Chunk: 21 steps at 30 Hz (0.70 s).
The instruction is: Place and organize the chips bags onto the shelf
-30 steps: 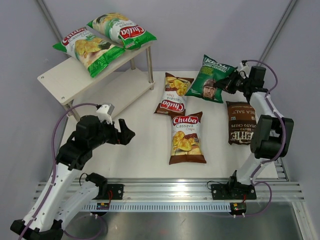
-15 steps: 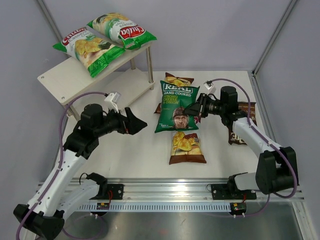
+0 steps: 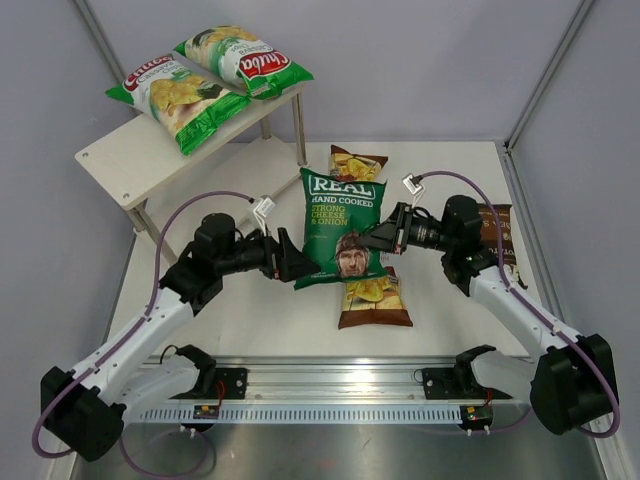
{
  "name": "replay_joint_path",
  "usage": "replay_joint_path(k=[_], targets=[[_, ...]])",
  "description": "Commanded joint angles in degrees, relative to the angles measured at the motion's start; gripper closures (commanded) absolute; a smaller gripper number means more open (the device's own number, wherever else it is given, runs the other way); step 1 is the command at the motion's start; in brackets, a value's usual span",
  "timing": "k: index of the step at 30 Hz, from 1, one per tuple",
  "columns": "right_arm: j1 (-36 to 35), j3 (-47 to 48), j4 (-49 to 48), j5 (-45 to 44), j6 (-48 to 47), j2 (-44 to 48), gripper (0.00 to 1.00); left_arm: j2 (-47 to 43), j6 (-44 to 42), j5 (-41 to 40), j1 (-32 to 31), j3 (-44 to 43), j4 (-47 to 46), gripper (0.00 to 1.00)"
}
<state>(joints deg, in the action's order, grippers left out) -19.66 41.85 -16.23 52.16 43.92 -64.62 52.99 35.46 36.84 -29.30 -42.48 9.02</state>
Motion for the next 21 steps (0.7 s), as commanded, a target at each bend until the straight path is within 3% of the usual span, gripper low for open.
replay_joint_path(k=[1,4,6,10,11,13,14,16,17,18,21], targets=[[-2.0,-0.7,-12.4,4.1,6.5,2.1,0.85,2.0,0.2,-1.2,-1.0,-1.2,-4.1,0.01],[-4.0,-0.9,-14.3,4.4,7.7,1.7,0.85,2.8,0.7,-2.9,-2.2,-1.3,-5.0,0.01],[-5.3,-0.6,-14.4,4.3,7.6,1.6,0.85,2.9,1.5,-2.9,-2.8,-1.0,-7.2,0.07],[-5.5,0.3,-9.3,2.5,4.1,2.6,0.83,1.3,1.8,-4.7,-4.1,-1.3,-7.1,0.42],[-5.6,1.1,-7.4,0.9,2.9,3.3,0.81,0.7,1.6,-5.6,-4.1,-1.3,-6.6,0.55],[-5.5,1.7,-2.6,-1.2,0.0,4.1,0.74,-1.2,0.9,-7.3,-4.1,-1.7,-4.3,0.63],[-5.6,2.3,0.5,-3.5,-1.3,4.9,0.69,-1.9,0.6,-9.5,-4.1,-1.9,-2.0,0.71],[-5.5,3.4,3.7,-8.1,-2.7,5.8,0.47,-3.9,-0.1,-12.7,-4.1,-2.7,0.3,0.75],[-5.6,3.9,7.8,-9.8,-4.4,6.7,0.35,-4.3,-0.8,-14.0,-4.1,-3.3,3.3,0.80],[-5.6,4.6,10.2,-11.4,-5.4,7.0,0.14,-5.3,-1.4,-15.1,-4.1,-4.0,5.0,0.80],[-5.5,7.5,20.3,-17.7,-10.4,8.3,0.01,-6.9,-3.6,-20.4,-4.1,-8.1,12.5,0.81]])
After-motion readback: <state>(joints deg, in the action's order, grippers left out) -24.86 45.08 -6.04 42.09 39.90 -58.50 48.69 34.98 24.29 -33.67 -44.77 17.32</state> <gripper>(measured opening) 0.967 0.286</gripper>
